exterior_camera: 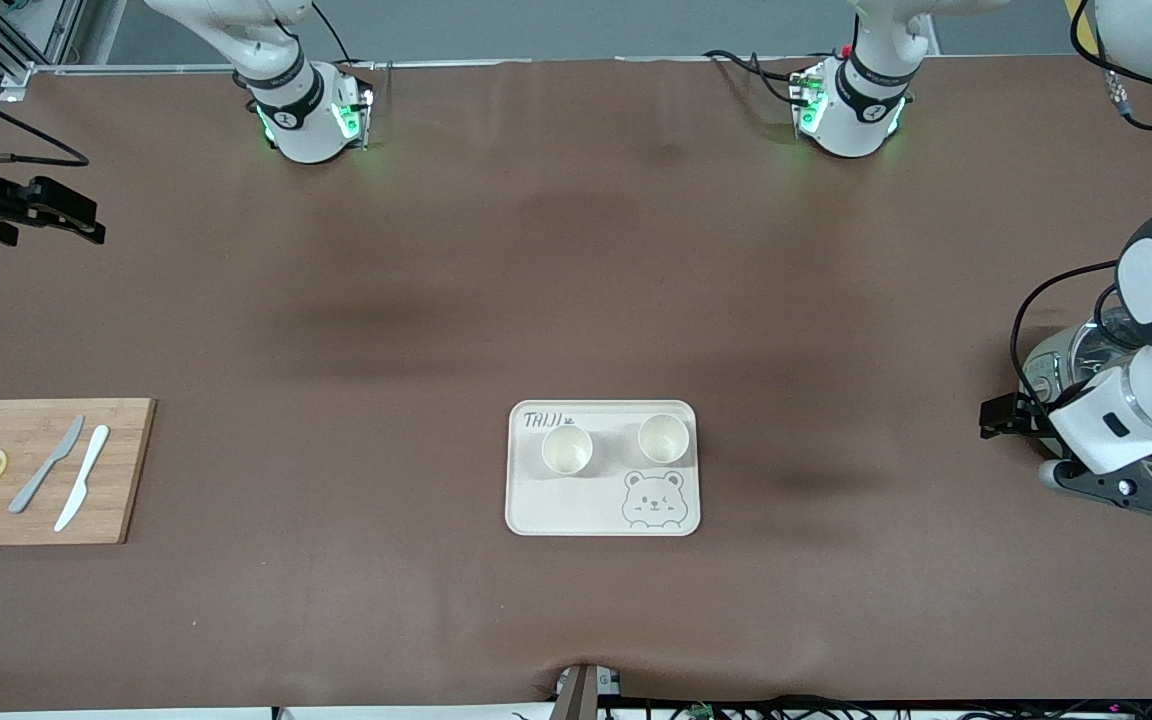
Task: Place white IKEA cup upright on tray with both arms
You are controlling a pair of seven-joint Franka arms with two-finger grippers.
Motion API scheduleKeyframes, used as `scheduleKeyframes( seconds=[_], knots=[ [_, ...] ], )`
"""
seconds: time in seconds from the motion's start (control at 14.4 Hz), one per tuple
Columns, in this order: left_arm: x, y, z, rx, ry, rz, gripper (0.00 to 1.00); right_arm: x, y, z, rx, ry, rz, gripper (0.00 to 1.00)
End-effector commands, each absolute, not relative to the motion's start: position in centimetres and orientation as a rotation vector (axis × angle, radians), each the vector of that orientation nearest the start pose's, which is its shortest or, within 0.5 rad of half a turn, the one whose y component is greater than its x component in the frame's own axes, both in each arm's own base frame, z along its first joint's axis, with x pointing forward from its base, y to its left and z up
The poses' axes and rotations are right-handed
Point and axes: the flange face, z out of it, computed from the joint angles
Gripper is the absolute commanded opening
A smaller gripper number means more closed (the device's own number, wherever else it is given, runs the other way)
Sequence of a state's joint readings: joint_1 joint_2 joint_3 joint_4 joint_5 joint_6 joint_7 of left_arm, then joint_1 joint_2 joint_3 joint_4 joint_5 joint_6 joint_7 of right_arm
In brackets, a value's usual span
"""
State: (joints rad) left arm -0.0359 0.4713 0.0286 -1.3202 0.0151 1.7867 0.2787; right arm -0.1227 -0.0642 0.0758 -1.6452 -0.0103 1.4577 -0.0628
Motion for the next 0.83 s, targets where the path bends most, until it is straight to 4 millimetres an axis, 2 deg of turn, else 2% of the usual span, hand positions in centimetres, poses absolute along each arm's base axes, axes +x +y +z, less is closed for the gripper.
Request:
scheduleKeyframes(
  seconds=[0.0, 0.14, 0.35, 0.49, 0.63, 0.77],
  knots=[
    [69.1, -0.6, 47.3, -3.096, 0.48, 0.016, 1.0, 51.3, -2.4, 61.7, -3.154, -0.036, 0.179, 1.0],
    [69.2, -0.8, 47.3, -3.104, 0.439, 0.016, 1.0, 51.3, -2.4, 61.7, -3.154, -0.036, 0.179, 1.0],
    [69.2, -0.8, 47.5, -3.145, 0.281, 0.003, 1.0, 51.2, -2.4, 61.7, -3.154, -0.036, 0.182, 1.0],
    [69.2, -0.5, 47.5, -3.144, 0.278, 0.002, 1.0, 51.2, -2.4, 61.7, -3.154, -0.036, 0.179, 1.0],
    [69.2, -0.4, 47.4, -3.127, 0.338, 0.011, 1.0, 51.2, -2.4, 61.7, -3.153, -0.034, 0.181, 1.0],
    [69.1, 0.9, 47.4, -3.103, 0.55, 0.009, 1.0, 51.2, -2.4, 61.7, -3.152, -0.036, 0.182, 1.0]
  ],
)
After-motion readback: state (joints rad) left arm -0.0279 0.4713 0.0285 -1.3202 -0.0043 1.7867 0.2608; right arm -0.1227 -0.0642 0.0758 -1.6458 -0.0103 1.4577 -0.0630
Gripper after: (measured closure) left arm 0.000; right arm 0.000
